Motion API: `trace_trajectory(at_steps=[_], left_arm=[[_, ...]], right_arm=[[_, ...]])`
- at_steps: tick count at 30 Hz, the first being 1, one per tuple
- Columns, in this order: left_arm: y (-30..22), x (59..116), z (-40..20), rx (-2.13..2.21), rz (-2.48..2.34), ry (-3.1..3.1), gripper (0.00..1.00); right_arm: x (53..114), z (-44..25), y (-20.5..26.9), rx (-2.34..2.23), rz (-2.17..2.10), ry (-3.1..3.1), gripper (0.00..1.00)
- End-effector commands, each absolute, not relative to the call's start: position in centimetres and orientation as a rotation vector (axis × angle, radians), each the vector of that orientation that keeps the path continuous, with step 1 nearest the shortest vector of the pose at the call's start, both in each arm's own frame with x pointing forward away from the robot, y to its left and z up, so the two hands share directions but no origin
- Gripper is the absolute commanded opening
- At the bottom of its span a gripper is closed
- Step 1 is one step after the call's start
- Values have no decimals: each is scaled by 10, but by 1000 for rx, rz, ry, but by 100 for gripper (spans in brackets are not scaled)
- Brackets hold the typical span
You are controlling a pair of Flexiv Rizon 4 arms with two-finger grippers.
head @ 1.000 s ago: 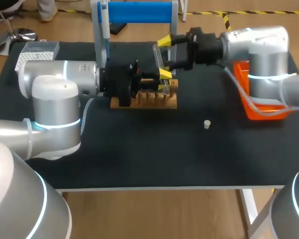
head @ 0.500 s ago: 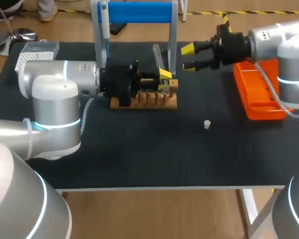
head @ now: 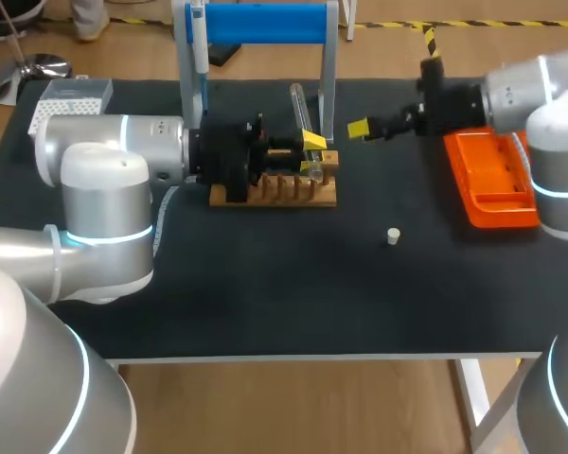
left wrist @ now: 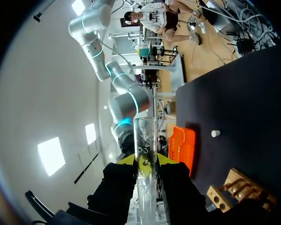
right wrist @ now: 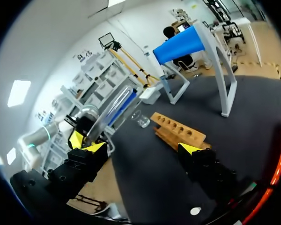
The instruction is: Invert the test tube, pick up the pipette, mount the tip to pipette, aspirate from beaker and dispense into the tube, eject the tip, return the pipette, and cap with the stopper.
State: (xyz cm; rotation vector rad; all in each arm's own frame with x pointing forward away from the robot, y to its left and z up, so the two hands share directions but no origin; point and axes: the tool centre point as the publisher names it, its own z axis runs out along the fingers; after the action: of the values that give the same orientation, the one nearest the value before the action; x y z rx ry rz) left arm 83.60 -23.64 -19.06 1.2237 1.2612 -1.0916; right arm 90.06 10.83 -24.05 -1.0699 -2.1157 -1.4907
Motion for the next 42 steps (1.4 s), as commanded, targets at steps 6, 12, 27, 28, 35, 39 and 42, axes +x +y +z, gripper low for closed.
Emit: trace_trajectory(at_steps=[6, 12, 27, 28, 35, 39, 42], left_arm=[[-236, 836, -190, 1225, -1090, 1261, 0], [-236, 836, -190, 1225, -1090, 1261, 0], [-236, 836, -190, 1225, -1090, 1261, 0], [-236, 836, -190, 1225, -1090, 1261, 0], [-236, 836, -190, 1225, -1090, 1261, 0], [-236, 836, -190, 1225, -1090, 1261, 0], [-236, 836, -190, 1225, -1090, 1261, 0]], right_arm=[[897, -250, 109, -1069, -1484, -2141, 100], [897, -250, 109, -1069, -1484, -2141, 100], [897, -252, 109, -1035, -1496, -2241, 100], [896, -252, 110, -1003, -1496, -2266, 100], [885, -265, 108, -847, -1500, -2566, 100], [885, -277, 107, -855, -1485, -2624, 100], [887, -284, 106, -911, -1467, -2636, 100]])
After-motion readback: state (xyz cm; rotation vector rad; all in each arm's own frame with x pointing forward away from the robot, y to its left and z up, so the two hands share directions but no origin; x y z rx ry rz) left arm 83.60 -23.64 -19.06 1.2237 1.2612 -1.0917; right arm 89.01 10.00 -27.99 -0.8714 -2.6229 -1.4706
